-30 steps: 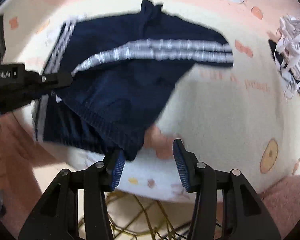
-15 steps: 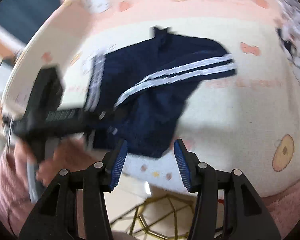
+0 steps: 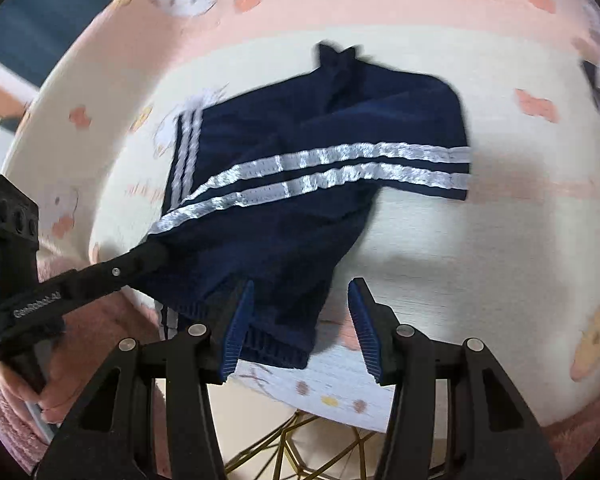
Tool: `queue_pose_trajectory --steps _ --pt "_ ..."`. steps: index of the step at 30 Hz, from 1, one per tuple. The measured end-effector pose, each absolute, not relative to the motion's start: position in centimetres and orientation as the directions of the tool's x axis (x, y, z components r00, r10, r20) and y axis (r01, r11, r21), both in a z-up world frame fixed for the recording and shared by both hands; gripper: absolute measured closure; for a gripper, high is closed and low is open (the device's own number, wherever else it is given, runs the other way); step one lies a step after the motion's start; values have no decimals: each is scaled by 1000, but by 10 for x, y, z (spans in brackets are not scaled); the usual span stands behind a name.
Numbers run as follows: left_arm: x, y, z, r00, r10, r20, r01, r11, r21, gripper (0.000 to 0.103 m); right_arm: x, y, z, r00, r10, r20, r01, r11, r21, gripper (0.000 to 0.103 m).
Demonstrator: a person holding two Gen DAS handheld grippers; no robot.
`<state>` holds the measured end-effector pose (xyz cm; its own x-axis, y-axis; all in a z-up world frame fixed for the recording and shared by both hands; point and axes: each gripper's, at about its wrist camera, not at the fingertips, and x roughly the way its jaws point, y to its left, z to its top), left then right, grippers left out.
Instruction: Fold clothes
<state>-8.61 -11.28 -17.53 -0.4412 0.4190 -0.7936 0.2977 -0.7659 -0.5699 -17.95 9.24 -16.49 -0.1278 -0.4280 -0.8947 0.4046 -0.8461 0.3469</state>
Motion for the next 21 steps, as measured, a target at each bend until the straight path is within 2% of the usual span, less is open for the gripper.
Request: queue_pose_trajectory --steps 5,10,13,15,20,21 --pt "-67 -118 -191 -386 414 -824 351 -760 -546 91 -169 70 -190 -77 -342 -936 464 -844 270 53" --pt "-69 -108 -211 -307 373 -876 356 -808 -469 91 -165 72 -194 -111 -294 -949 481 -852 208 50" --pt "-70 -112 -214 -302 378 -875 359 -805 -472 89 -161 73 -195 -135 -261 -956 496 -853 163 49" --pt "-67 -115 -213 -305 386 -870 357 -801 -481 87 -158 78 -195 -147 -242 -959 500 -855 139 45" --pt "-63 -123 -195 -381 366 -849 343 -797 -497 85 -160 101 -187 -121 -376 -919 426 -856 293 44" --pt "-64 -123 -191 -391 363 -846 333 -801 -498 81 -161 105 -184 -132 -401 -906 413 -854 318 44"
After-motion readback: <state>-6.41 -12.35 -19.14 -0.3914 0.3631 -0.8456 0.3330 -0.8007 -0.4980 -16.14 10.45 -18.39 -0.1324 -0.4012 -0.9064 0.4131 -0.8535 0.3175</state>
